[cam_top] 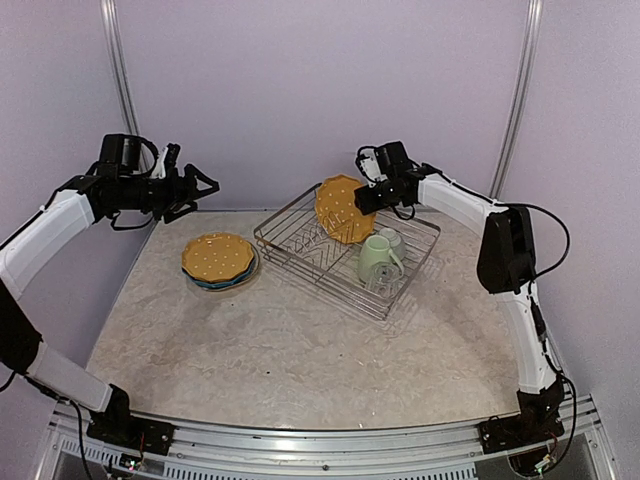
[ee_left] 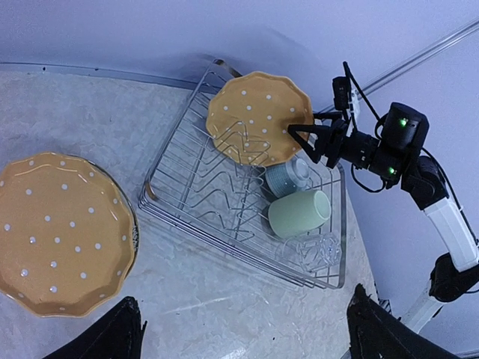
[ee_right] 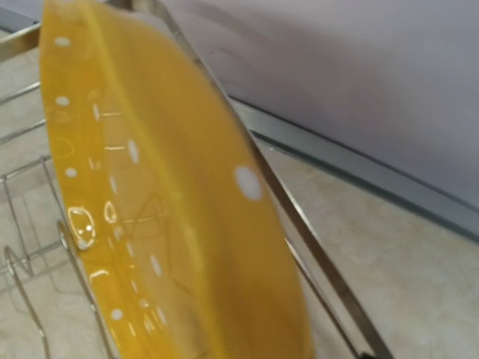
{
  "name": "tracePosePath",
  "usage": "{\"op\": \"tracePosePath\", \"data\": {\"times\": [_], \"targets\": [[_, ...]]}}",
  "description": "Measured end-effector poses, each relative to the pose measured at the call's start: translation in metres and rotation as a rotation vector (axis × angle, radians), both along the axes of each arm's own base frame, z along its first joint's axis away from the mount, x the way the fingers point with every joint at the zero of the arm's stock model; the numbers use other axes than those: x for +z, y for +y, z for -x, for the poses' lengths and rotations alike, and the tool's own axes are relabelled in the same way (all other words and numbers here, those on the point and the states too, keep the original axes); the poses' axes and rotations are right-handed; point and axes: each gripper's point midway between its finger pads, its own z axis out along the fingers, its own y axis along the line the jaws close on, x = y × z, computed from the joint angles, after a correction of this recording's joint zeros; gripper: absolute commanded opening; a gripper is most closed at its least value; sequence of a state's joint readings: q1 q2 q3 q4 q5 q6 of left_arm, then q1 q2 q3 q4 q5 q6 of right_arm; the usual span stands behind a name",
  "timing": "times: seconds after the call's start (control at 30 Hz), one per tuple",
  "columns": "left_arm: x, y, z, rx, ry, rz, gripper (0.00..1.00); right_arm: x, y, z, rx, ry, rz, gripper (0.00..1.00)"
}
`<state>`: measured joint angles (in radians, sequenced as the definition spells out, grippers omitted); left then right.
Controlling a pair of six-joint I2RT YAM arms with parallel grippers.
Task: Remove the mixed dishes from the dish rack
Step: Grab the plate from the dish rack.
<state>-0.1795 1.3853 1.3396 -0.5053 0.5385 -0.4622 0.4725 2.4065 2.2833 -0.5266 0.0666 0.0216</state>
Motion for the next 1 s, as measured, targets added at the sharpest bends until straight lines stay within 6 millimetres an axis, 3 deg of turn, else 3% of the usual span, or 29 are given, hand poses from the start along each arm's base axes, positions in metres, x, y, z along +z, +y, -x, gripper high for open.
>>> {"op": "tracePosePath", "data": {"times": [0.33, 1.0], "targets": [[0.001, -0.003, -0.001, -0.017, -0.005, 0.012, 0.9, -0.026, 0.005, -0.003, 0.073, 0.038, 0.002, 0.42], [-0.007, -0.006, -0.002, -0.032, 0.015, 0.022, 0.91, -0.019, 0.015, -0.005, 0.168, 0.029, -0.058, 0.1]]}}
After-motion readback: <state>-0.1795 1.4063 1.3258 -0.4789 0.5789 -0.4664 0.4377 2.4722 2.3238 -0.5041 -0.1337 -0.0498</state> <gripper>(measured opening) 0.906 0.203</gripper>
